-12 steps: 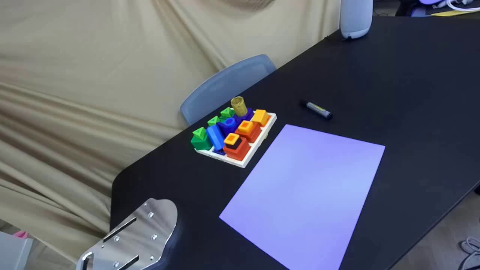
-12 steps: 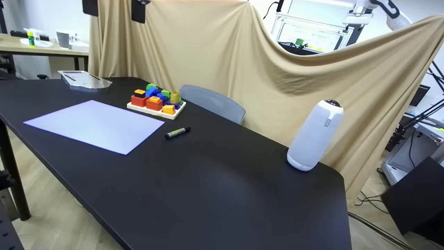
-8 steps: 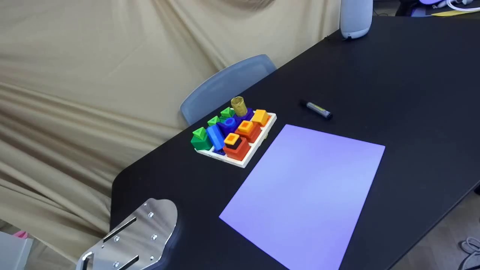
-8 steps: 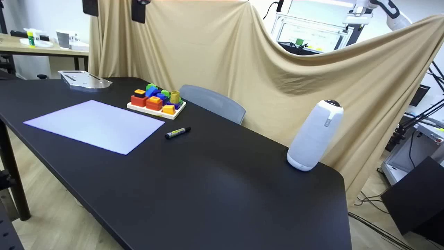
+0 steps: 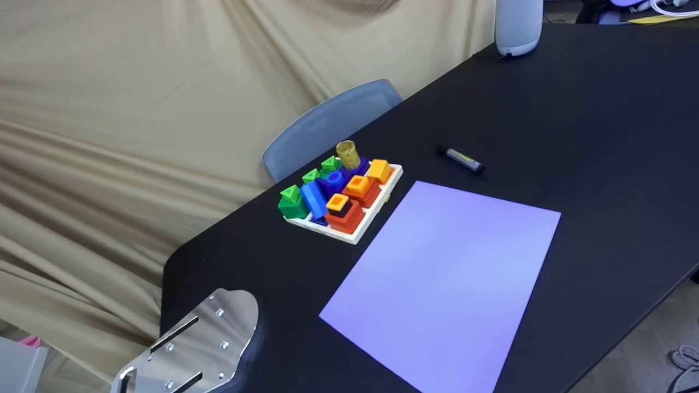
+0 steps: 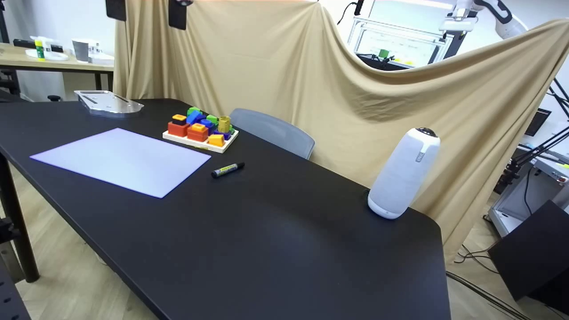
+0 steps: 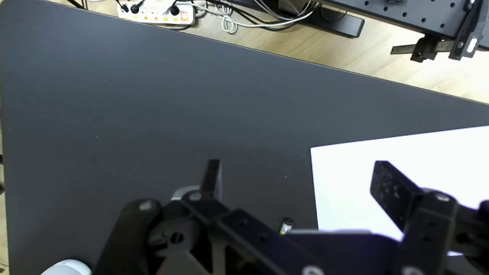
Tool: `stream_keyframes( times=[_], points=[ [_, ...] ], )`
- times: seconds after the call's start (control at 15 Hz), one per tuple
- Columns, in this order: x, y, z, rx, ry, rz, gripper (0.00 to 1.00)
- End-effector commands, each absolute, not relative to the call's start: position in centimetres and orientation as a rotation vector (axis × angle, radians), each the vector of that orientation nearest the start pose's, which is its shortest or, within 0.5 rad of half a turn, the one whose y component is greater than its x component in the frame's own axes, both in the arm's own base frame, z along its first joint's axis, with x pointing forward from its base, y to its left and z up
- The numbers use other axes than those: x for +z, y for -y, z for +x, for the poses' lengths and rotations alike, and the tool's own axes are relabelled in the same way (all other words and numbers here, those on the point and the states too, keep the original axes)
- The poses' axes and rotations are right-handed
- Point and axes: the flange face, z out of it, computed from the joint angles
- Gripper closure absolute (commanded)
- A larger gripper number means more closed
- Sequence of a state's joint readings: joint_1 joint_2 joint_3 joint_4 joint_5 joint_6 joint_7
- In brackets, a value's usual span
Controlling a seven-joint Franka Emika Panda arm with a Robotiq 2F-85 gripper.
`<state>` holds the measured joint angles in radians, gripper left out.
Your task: Put the black marker on the placemat, remove the marker from the placemat
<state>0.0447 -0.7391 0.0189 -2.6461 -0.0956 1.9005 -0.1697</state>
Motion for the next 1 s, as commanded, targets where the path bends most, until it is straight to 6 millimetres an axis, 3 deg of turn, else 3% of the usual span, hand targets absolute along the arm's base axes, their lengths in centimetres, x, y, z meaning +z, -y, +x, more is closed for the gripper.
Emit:
stream_keyframes(
  times=[0.0,0.33,0.6,0.93],
  points=[
    [46.7,-1.4,32.5,0.022,0.42,-3.217,0.0],
    [46.3,-0.5,35.7,-0.114,0.366,-3.197,0.0],
    [44.4,-0.4,40.8,-0.307,0.334,-3.182,0.0],
    [40.6,-1.8,47.9,-0.36,0.286,-3.146,0.0]
  ],
)
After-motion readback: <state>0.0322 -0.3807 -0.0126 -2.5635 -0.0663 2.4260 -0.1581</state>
